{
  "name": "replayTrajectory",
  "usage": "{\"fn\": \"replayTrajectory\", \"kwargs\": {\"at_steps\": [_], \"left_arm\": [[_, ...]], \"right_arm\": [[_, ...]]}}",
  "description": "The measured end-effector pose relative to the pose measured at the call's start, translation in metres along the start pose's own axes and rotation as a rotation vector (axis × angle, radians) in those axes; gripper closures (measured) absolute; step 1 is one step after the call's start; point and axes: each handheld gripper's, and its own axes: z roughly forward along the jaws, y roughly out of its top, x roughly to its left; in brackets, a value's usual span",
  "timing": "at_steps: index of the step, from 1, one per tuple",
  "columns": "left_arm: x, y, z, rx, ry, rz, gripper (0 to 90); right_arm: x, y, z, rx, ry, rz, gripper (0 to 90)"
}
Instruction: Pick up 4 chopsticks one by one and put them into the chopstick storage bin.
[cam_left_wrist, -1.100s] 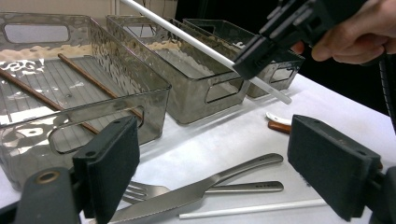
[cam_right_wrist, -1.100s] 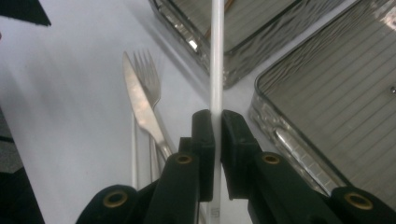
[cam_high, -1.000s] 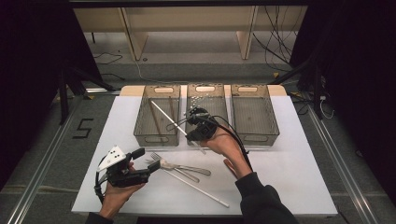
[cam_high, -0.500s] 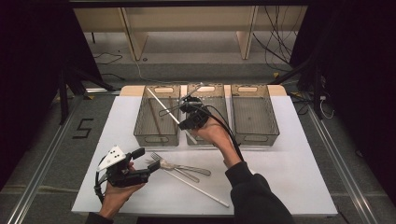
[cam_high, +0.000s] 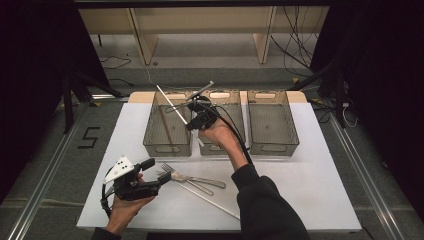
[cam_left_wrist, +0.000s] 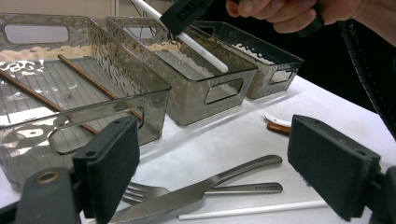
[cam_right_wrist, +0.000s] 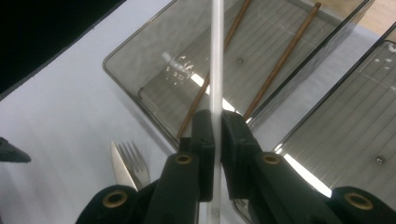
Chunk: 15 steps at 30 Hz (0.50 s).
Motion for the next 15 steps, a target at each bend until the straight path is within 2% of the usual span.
{"fn": "replayTrajectory", "kwargs": {"at_steps": [15], "left_arm": [[0.000,0.000,0.000,-0.002,-0.002,0.001,16.5]], "right_arm": [[0.001,0.022,0.012,-0.016,-0.010,0.032,84.7]]}}
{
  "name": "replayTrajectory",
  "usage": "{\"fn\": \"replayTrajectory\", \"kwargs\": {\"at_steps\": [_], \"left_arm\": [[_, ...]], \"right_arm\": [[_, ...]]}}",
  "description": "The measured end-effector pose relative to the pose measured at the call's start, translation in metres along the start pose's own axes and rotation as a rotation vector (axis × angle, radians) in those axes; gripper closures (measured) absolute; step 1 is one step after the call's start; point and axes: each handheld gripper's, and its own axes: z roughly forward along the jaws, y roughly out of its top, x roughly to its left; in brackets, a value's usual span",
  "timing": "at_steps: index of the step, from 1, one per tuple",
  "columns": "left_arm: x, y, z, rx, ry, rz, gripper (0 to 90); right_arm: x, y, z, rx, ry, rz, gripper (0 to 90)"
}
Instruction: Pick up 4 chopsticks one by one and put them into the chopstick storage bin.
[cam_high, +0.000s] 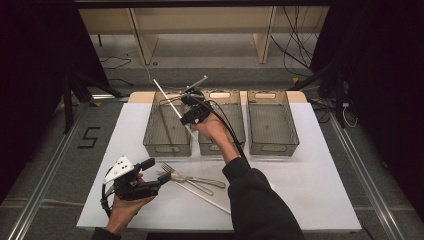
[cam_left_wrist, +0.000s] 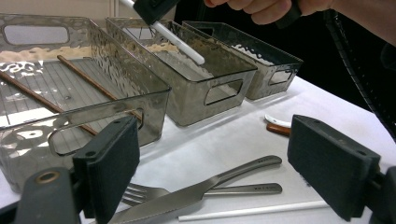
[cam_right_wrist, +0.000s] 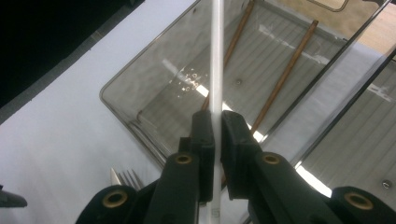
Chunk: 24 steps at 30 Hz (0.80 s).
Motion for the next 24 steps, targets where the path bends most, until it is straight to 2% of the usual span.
{"fn": "replayTrajectory", "kwargs": {"at_steps": [7,11,16,24], "left_arm": [[0.000,0.000,0.000,-0.003,-0.001,-0.004,16.5],[0.000,0.000,0.000,-0.003,-0.002,-0.004,16.5],[0.000,0.000,0.000,-0.001,-0.004,-0.001,16.5],[0.000,0.000,0.001,-0.002,-0.004,-0.002,16.5]], "right_arm": [[-0.001,0.005,0.009,-0.004,0.007,0.033,84.7],[-0.002,0.008,0.014,-0.003,-0.006,0.036,84.7],[-0.005,0.009,0.020,0.003,-0.006,0.064,84.7],[-0.007,0.010,0.025,-0.013,-0.008,0.099,84.7]]}}
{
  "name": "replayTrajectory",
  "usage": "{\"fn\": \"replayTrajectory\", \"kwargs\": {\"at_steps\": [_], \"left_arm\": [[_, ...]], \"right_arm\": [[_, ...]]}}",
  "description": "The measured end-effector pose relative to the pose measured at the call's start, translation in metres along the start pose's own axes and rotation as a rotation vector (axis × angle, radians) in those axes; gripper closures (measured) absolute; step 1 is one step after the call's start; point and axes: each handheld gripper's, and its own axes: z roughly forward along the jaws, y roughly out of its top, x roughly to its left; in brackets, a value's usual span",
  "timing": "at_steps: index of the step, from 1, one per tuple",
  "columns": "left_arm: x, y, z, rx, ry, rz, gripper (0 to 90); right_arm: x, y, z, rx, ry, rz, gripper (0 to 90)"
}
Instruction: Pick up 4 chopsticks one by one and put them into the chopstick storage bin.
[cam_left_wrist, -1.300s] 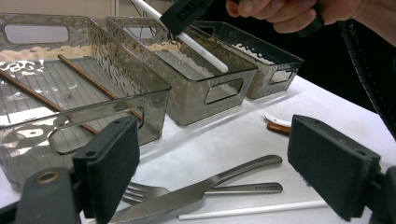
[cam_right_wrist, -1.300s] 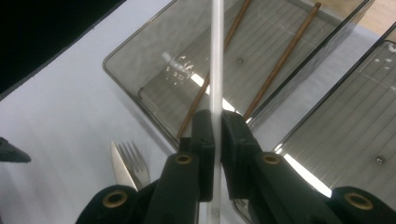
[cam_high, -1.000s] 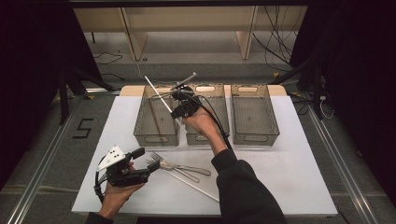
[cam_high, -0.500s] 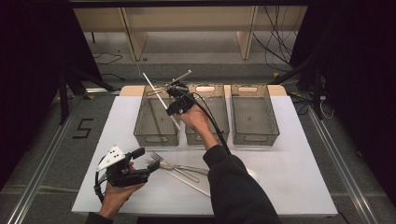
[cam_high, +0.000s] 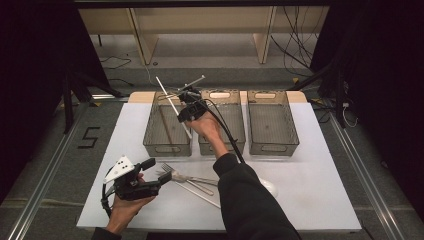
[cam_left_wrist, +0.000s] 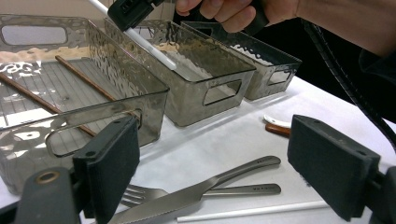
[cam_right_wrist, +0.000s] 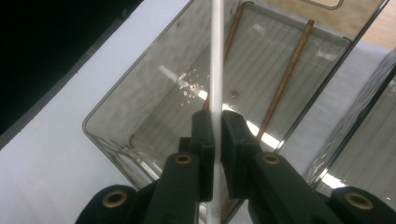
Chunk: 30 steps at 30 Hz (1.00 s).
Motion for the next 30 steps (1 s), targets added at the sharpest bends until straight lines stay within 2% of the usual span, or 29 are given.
{"fn": "replayTrajectory", "kwargs": {"at_steps": [13,25,27,28,30], "left_arm": [[0.000,0.000,0.000,-0.002,-0.002,-0.003,16.5],[0.000,0.000,0.000,-0.003,-0.003,-0.002,16.5],[0.000,0.000,0.000,-0.003,-0.004,-0.003,16.5],[0.000,0.000,0.000,-0.003,-0.003,-0.004,16.5],[0.000,0.000,0.000,-0.004,-0.003,-0.003,16.5]], "right_arm": [[-0.001,0.000,0.014,0.003,0.018,0.052,84.6],[0.000,-0.002,0.024,0.021,-0.003,0.074,84.1],[0.000,-0.003,0.026,0.038,0.000,0.075,81.8],[0.000,-0.003,0.027,0.046,0.006,0.081,75.6],[0.001,-0.004,0.026,0.038,0.014,0.083,72.0]]}}
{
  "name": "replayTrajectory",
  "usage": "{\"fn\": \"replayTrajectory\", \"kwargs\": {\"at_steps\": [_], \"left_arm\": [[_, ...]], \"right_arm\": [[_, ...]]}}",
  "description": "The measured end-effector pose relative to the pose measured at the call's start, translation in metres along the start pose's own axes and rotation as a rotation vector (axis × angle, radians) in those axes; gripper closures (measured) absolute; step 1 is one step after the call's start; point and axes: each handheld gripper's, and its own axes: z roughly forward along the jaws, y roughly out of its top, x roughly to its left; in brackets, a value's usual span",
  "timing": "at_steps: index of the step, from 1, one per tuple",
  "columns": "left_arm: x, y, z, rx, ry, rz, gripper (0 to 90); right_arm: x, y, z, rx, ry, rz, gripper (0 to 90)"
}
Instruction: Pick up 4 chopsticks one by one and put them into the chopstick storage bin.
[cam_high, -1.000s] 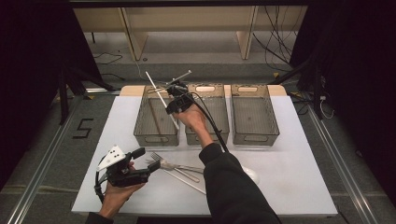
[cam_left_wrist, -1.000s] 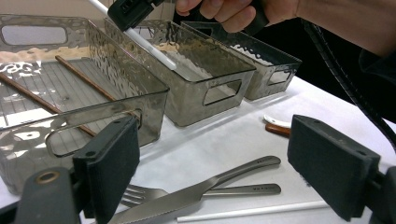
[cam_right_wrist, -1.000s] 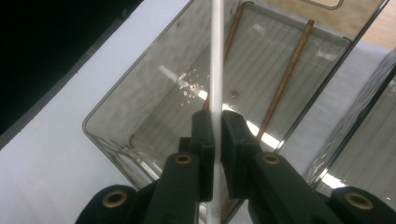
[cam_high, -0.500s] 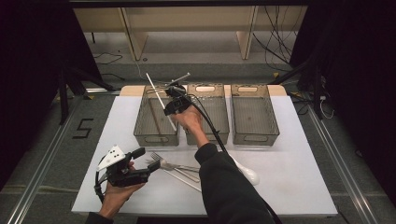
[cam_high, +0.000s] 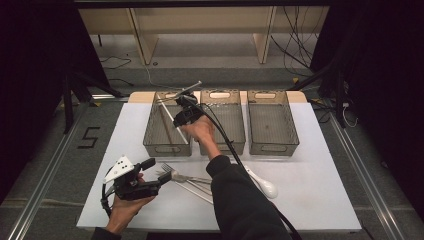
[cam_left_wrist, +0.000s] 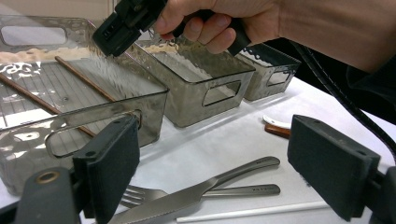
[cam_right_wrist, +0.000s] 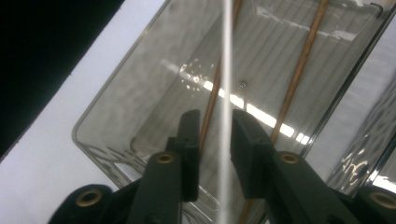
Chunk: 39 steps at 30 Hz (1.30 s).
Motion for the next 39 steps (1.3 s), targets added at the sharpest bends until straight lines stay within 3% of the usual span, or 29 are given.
{"fn": "replayTrajectory", "kwargs": {"at_steps": [8,17,25,39], "left_arm": [[0.000,0.000,0.000,0.000,0.001,-0.001,16.5],[0.001,0.000,0.000,-0.001,0.004,-0.002,16.5],[0.001,0.000,0.000,0.001,0.008,0.000,16.5],[0.001,-0.001,0.001,0.006,0.010,0.004,16.4]], "right_arm": [[0.004,0.000,-0.010,-0.005,0.024,-0.037,60.4],[0.016,-0.012,-0.038,-0.023,0.045,-0.163,44.9],[0.019,-0.044,-0.068,0.001,0.064,-0.259,34.8],[0.011,-0.108,-0.096,0.046,0.048,-0.315,30.0]]}}
